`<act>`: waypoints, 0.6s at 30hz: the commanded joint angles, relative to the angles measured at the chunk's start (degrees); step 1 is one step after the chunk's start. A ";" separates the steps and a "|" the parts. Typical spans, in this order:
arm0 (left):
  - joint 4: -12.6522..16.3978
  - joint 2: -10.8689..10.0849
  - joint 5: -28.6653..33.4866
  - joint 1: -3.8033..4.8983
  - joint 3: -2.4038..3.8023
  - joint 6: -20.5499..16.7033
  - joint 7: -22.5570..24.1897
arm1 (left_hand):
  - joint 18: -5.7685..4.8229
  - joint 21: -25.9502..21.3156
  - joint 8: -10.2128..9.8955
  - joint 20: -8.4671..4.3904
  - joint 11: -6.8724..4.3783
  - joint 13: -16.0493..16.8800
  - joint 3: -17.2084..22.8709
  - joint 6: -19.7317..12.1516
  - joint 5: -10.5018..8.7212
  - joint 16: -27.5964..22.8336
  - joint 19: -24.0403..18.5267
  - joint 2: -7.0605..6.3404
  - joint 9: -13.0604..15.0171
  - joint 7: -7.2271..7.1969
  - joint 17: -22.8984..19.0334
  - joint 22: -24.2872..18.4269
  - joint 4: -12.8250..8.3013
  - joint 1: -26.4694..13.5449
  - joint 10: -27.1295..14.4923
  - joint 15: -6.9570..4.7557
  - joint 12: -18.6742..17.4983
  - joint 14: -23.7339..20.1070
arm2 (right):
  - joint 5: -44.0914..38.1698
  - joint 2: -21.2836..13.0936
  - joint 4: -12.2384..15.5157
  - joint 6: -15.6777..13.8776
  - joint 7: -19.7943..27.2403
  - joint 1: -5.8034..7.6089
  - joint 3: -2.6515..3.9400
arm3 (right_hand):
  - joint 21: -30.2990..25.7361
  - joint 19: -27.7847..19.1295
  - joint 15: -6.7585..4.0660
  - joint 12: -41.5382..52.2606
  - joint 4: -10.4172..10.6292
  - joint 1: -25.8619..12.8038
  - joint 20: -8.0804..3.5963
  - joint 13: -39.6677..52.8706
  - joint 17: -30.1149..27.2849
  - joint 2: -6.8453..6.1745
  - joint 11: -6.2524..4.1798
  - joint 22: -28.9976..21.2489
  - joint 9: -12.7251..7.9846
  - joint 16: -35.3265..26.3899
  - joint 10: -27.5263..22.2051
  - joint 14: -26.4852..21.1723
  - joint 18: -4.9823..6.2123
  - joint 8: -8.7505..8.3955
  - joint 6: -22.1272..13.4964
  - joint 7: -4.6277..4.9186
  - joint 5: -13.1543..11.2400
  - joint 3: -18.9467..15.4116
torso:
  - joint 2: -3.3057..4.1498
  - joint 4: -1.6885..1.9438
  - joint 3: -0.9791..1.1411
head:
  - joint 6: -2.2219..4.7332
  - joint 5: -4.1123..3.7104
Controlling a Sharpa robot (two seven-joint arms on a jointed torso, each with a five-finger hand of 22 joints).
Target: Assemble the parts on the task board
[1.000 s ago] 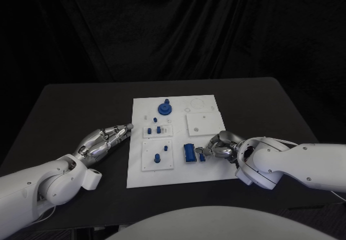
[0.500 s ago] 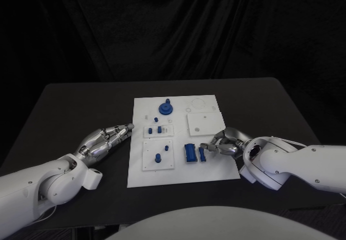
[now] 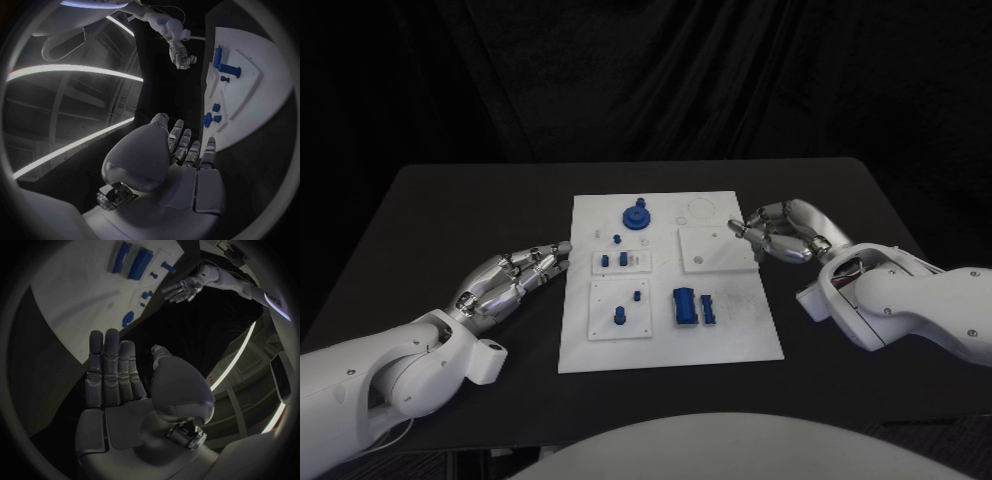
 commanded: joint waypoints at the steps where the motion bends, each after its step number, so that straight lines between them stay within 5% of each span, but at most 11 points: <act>1: 1.16 -0.34 2.76 1.30 0.11 -1.97 4.25 | 0.42 0.38 -0.21 -0.50 -0.60 -0.12 -0.88 -0.36 -0.86 -0.29 -0.01 0.41 -0.20 -0.23 -0.14 -0.09 0.25 -1.57 -0.13 -0.45 -0.62 -0.23 | 17.55 0.77 -1.53 1.76 17.65 0.73 -0.04 | -10.44 -7.22 5.18 -11.05 0.02 -3.36 3.82 -9.22 -6.15 1.55 4.62 -8.02 -3.49 -11.63 -9.47 -10.48 -1.27 -4.34 -3.19 3.34 -2.39 -3.07 | -0.91 -0.02 0.08 | -0.01 -0.32; 2: 1.39 -0.46 3.42 1.63 0.11 -1.98 4.48 | 0.40 0.38 -0.41 -0.64 -0.73 -0.15 -1.26 -0.67 -1.14 -0.36 -0.02 0.59 -0.30 -0.29 -0.16 -0.14 0.27 -2.11 -0.29 -0.57 -0.92 -0.34 | 19.80 1.10 -2.03 3.22 19.22 0.89 -0.04 | -13.52 -10.42 7.26 -13.96 -1.11 -5.00 5.24 -11.72 -7.97 2.18 7.07 -10.33 -4.58 -14.73 -12.77 -14.62 -2.25 -6.22 -5.20 2.36 -4.45 -4.12 | -1.02 -0.03 0.08 | -0.01 -0.33; 4: 1.71 -0.58 4.62 2.16 0.11 -1.96 5.02 | 0.35 0.34 -0.81 -0.89 -0.96 -0.20 -2.29 -1.13 -1.74 -0.52 -0.10 0.95 -0.46 -0.45 -0.22 -0.33 0.30 -3.40 -0.61 -0.79 -1.52 -0.55 | 23.89 1.75 -2.93 6.63 21.61 1.12 -0.04 | -18.89 -16.01 9.72 -18.63 -0.03 -5.75 6.65 -16.57 -11.23 1.84 8.73 -14.75 -6.73 -19.48 -18.39 -20.79 -2.88 -9.27 -7.72 2.43 -7.18 -6.00 | -1.40 -0.13 0.09 | -0.01 -0.27; 7: 1.47 -0.03 6.66 2.69 0.11 -0.34 6.15 | 0.35 0.21 -2.06 -1.52 -1.79 -0.38 -5.11 -3.13 -6.79 -0.95 -0.37 1.76 -0.90 -1.05 -0.37 -0.81 0.31 -7.06 -1.69 -1.42 -3.53 -1.14 | 29.16 2.75 -4.37 14.00 23.77 1.32 -0.05 | -19.97 -31.65 7.96 -23.83 0.14 -7.13 9.22 -22.53 -15.73 2.43 5.83 -26.22 -9.84 -25.93 -27.36 -31.36 -5.39 -13.71 -11.92 2.50 -10.18 -8.05 | -2.44 -0.50 0.16 | -0.01 0.19; 8: 1.10 0.56 7.59 2.84 0.11 0.76 6.48 | 0.20 -0.24 -2.94 -2.16 -2.30 -0.50 -8.59 -5.19 -14.09 -1.23 -1.06 0.81 -1.24 -1.64 -0.48 -1.91 -0.51 -12.34 -2.32 -1.84 -5.00 -1.54 | 30.69 3.07 -5.05 17.69 24.22 1.34 -0.05 | -20.32 -44.95 7.43 -26.93 0.05 -7.27 9.17 -26.46 -18.83 1.87 2.34 -38.57 -12.99 -30.70 -35.22 -42.87 -6.07 -18.12 -19.04 -0.48 -12.42 -8.76 | -3.17 -0.84 0.22 | -0.01 0.66; 9: 0.90 0.85 7.90 2.89 0.11 1.19 6.57 | -0.01 -0.67 -3.73 -2.83 -2.47 -0.59 -10.16 -6.98 -17.74 -1.52 -1.81 0.41 -1.51 -2.62 -0.62 -3.00 0.20 -14.92 -2.63 -2.00 -5.85 -2.00 | 31.20 3.19 -5.33 19.18 24.36 1.30 -0.05 | -20.75 -47.11 7.58 -28.02 0.02 -7.00 9.01 -28.29 -19.59 1.15 1.97 -41.11 -14.60 -31.73 -38.11 -45.63 -5.94 -20.31 -23.11 -3.16 -13.26 -8.73 | -3.42 -0.98 0.25 | -0.01 0.83; 10: 0.53 1.34 8.33 2.95 0.11 1.87 6.65 | -0.32 -1.09 -4.71 -2.95 -2.62 -0.81 -11.74 -9.85 -23.83 -1.99 -2.63 -0.71 -1.96 -3.89 -0.91 -4.52 0.18 -16.85 -3.72 -2.19 -7.93 -2.81 | 31.89 3.34 -5.77 21.54 24.49 1.18 -0.05 | -20.59 -50.50 7.78 -29.78 -0.18 -6.68 8.95 -30.58 -20.54 -1.25 1.92 -44.99 -16.61 -33.40 -41.87 -49.84 -6.18 -23.20 -29.03 -8.59 -15.01 -8.02 | -3.71 -1.15 0.28 | -0.01 1.07; 12: -0.17 2.20 8.87 3.02 0.11 2.83 6.70 | 0.01 -1.06 -5.02 -3.10 -3.52 -0.93 -12.09 -10.35 -25.93 -1.99 -2.71 -1.10 -2.06 -3.59 -0.91 -4.62 0.13 -17.79 -4.39 -2.69 -9.30 -2.81 | 32.75 3.60 -6.48 25.30 24.59 0.83 -0.06 | -21.76 -54.93 6.43 -32.28 0.55 -7.66 9.20 -34.37 -21.63 -6.94 -1.73 -50.95 -18.33 -36.05 -47.93 -56.73 -6.11 -25.11 -32.66 -14.27 -17.52 -4.82 | -4.38 -1.56 0.35 | -0.01 1.73; 14: -0.78 2.87 9.21 3.04 0.11 3.43 6.73 | 0.24 -1.06 -5.15 -3.18 -3.99 -1.04 -12.12 -10.80 -26.19 -1.99 -2.75 -1.48 -2.15 -3.62 -0.91 -4.70 0.10 -17.92 -4.95 -3.14 -10.28 -2.81 | 33.30 3.82 -7.07 28.05 24.77 0.44 -0.06 | -22.11 -56.58 6.52 -33.34 0.60 -8.21 9.23 -35.72 -21.98 -9.53 -2.09 -53.74 -18.93 -36.81 -50.05 -58.83 -6.30 -25.86 -34.04 -13.94 -18.86 -5.14 | -4.69 -1.93 0.39 | -0.01 2.36; 17: -1.31 3.40 9.48 3.02 0.10 3.80 6.79 | 0.46 -1.14 -5.39 -3.48 -5.11 -1.22 -11.94 -12.20 -26.11 -1.99 -2.88 -1.79 -2.39 -4.46 -0.91 -5.05 0.09 -17.81 -5.89 -3.76 -11.81 -2.81 | 33.73 4.16 -7.65 30.29 25.18 -0.10 -0.06 | -22.13 -56.93 6.49 -33.11 0.58 -8.24 9.22 -36.44 -22.06 -9.96 -2.45 -54.27 -19.42 -36.97 -50.88 -59.54 -5.91 -26.33 -34.47 -14.54 -19.33 -5.02 | -4.98 -2.33 0.51 | -0.01 3.04; 18: -1.02 3.17 6.87 2.94 0.10 1.17 2.51 | -2.95 -1.67 -7.54 -6.00 -6.71 -2.77 -6.25 -17.47 -29.50 -1.99 -3.51 -4.87 -4.72 -7.32 -0.91 -7.18 -4.89 -38.40 -9.99 -5.84 -14.25 -2.81 | 29.50 4.01 -7.32 21.08 21.97 0.32 -0.05 | -22.60 -58.26 4.18 -35.08 -4.58 -24.93 4.31 -38.12 -22.88 -7.40 -3.85 -57.60 -22.80 -37.87 -55.42 -62.60 -9.87 -31.07 -38.31 -12.14 -21.02 -2.65 | -4.07 -1.54 0.33 | 0.01 2.27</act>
